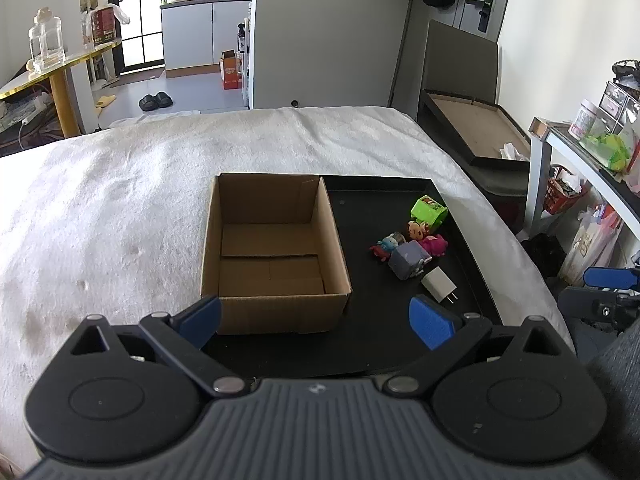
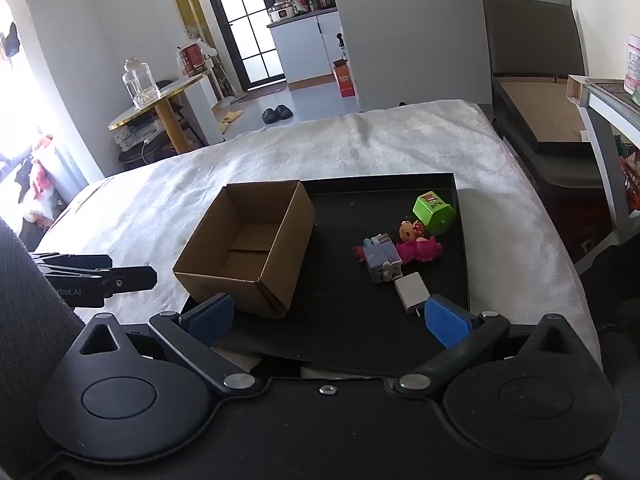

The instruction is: Organize rigid objects

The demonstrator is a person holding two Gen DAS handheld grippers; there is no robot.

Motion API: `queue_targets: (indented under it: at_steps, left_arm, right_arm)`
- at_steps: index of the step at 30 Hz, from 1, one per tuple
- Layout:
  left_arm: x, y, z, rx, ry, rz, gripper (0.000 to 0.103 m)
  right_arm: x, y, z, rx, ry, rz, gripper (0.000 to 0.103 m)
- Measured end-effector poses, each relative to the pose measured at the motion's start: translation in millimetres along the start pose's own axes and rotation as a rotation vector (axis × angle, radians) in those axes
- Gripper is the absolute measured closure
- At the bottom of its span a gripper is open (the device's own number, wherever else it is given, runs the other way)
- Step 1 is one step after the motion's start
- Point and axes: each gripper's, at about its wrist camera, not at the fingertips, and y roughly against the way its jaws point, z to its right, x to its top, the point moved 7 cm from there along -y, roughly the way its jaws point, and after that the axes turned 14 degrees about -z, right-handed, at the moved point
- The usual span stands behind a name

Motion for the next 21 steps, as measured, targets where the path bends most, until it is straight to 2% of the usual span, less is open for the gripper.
queue_targets:
  at_steps: [21]
  left_arm:
    - [1.5, 3.2, 1.0, -0.004, 0.001, 0.023, 0.004]
  right_arm:
    - [0.4, 2.5, -4.1, -0.016, 0.009, 0.005, 0.000]
